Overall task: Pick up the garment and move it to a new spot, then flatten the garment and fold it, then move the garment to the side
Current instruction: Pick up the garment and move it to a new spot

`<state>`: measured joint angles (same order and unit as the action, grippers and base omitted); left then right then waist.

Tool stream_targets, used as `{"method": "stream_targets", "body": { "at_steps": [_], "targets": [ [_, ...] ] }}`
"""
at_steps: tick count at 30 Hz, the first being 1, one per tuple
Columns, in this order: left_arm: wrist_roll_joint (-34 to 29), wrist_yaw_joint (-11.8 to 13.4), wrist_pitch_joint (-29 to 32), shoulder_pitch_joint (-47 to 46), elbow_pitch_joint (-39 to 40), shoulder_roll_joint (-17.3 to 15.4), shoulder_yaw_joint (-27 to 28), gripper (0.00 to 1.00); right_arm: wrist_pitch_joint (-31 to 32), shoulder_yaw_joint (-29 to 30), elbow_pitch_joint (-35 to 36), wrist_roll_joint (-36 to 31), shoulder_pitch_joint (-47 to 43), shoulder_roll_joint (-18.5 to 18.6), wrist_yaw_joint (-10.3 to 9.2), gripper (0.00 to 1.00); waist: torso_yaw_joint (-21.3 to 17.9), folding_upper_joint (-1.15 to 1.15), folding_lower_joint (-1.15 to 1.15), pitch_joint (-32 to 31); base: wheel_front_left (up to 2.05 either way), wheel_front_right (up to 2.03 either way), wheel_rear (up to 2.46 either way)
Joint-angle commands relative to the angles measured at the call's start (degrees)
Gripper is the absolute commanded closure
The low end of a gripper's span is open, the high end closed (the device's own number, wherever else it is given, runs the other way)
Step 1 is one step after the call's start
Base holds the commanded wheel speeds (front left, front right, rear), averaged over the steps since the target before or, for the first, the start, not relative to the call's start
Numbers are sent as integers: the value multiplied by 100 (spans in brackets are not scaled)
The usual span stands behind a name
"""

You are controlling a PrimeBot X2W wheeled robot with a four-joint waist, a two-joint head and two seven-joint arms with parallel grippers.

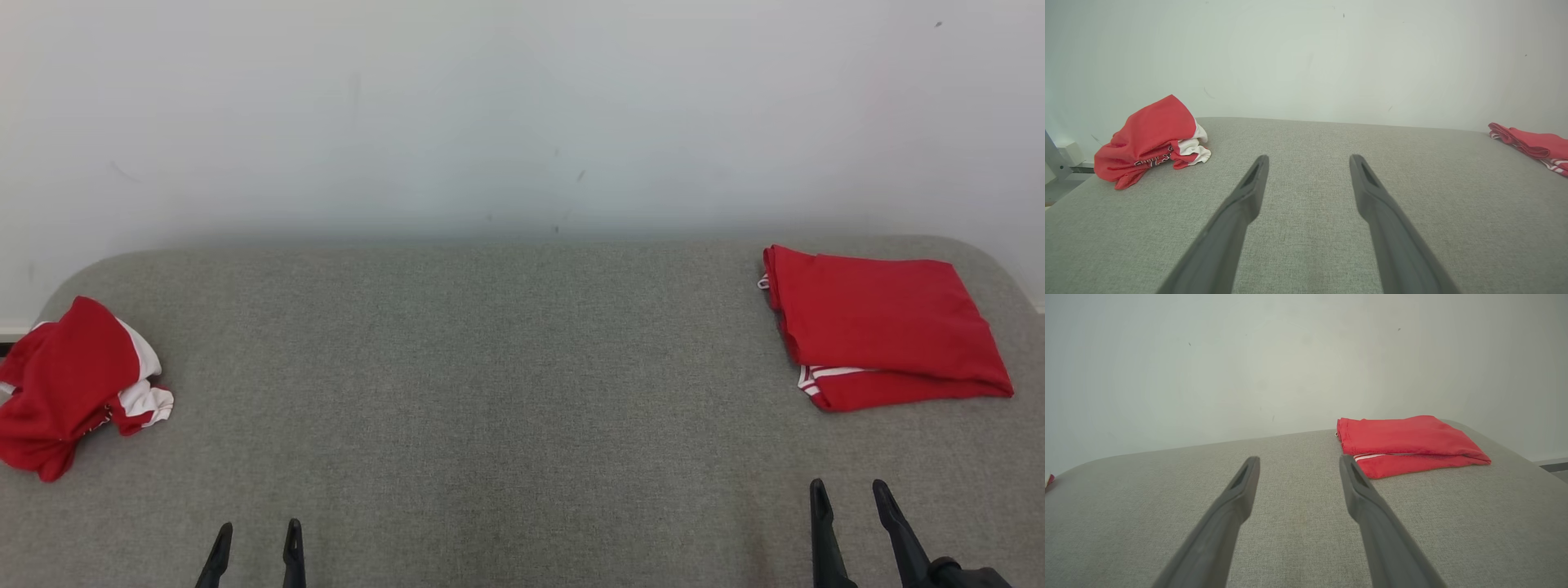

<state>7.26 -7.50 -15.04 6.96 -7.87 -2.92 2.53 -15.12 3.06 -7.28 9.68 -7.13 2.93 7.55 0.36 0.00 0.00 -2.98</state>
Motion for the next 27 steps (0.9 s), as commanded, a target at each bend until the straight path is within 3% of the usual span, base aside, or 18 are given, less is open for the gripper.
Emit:
{"method": "stream_targets", "body": {
  "at_steps": [1, 13, 27],
  "targets": [
    [64, 25, -18, 72, 5, 5, 18, 0, -3, 18, -18, 24, -47, -7, -10, 0, -1, 0, 0, -6, 0, 0, 0],
    [56, 29, -17, 66, 0, 5, 30, 0, -2, 41, -53, 60, -72, -7, -10, 0, 109, 0, 0, -13, 0, 0, 0],
    [-86, 20, -17, -14, -82, 4, 102, 0, -3, 8, -121, 243, -133, -6, -10, 0, 1217, 0, 0, -18, 0, 0, 0]
  ]
}}
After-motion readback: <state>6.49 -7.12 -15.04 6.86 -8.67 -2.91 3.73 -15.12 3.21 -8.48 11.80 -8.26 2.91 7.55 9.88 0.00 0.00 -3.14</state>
